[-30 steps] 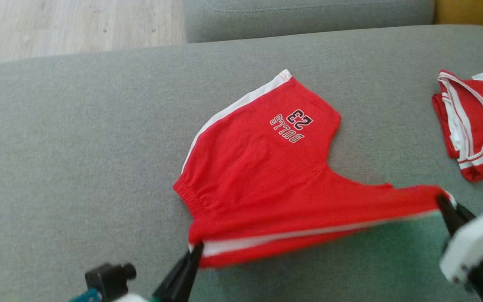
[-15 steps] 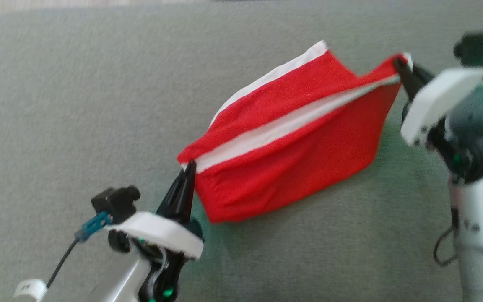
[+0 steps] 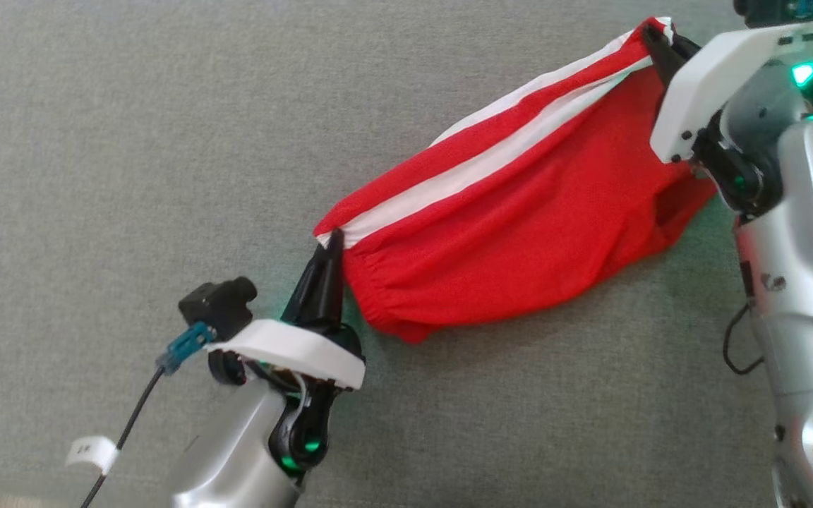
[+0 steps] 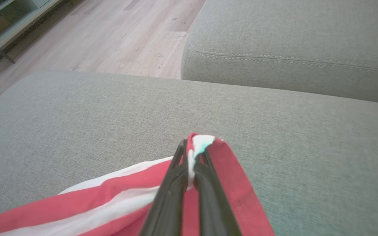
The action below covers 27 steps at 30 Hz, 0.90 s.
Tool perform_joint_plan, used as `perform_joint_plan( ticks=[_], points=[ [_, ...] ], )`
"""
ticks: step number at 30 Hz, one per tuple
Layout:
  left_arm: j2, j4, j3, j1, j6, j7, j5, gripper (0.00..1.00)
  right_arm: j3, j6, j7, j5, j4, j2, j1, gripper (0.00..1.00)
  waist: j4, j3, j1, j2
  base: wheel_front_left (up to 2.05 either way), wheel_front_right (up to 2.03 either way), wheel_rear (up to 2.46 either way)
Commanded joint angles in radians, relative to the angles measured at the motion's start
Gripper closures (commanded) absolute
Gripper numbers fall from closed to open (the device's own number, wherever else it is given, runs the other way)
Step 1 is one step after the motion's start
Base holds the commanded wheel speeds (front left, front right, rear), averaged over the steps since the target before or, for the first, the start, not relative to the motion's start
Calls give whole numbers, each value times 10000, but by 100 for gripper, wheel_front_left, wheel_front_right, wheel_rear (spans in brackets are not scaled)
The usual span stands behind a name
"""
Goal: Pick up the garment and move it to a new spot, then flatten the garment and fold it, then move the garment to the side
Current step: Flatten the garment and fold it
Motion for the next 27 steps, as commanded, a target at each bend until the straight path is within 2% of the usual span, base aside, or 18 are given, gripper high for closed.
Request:
perform_joint_plan(
  ticks=[1, 6, 11, 17, 21, 27],
  points=[
    [8, -69, 214, -306, -111, -103, -69, 0, 228, -7, -207, 49, -76, 93, -436, 0, 79, 23, -2, 0, 0, 0, 0],
    [-19, 228, 45, -291, -357, -192, -87, 0, 441, -7, -418, 206, 684, -99, -475, 0, 103, -280, -2, 0, 0, 0, 0],
    [473, 31, 139, 88, -420, -622, 345, 0, 571, -7, -526, 522, 762, -562, -78, 0, -2, -872, -2, 0, 0, 0, 0],
    [1198, -514, 1162, 470, -81, -919, 1557, 0, 661, -7, -679, 898, 423, -1171, 634, 0, -2, -1177, -2, 0, 0, 0, 0],
    [1228, -893, 2073, 383, 6, -926, 2483, 0, 567, -7, -743, 1016, 325, -1312, 834, 0, 80, -1014, -2, 0, 0, 0, 0],
    [1075, -622, 2881, -212, -267, -929, 3987, 0, 349, -7, -837, 1014, 526, -1219, 738, 0, 270, -448, -2, 0, 0, 0, 0]
  ],
)
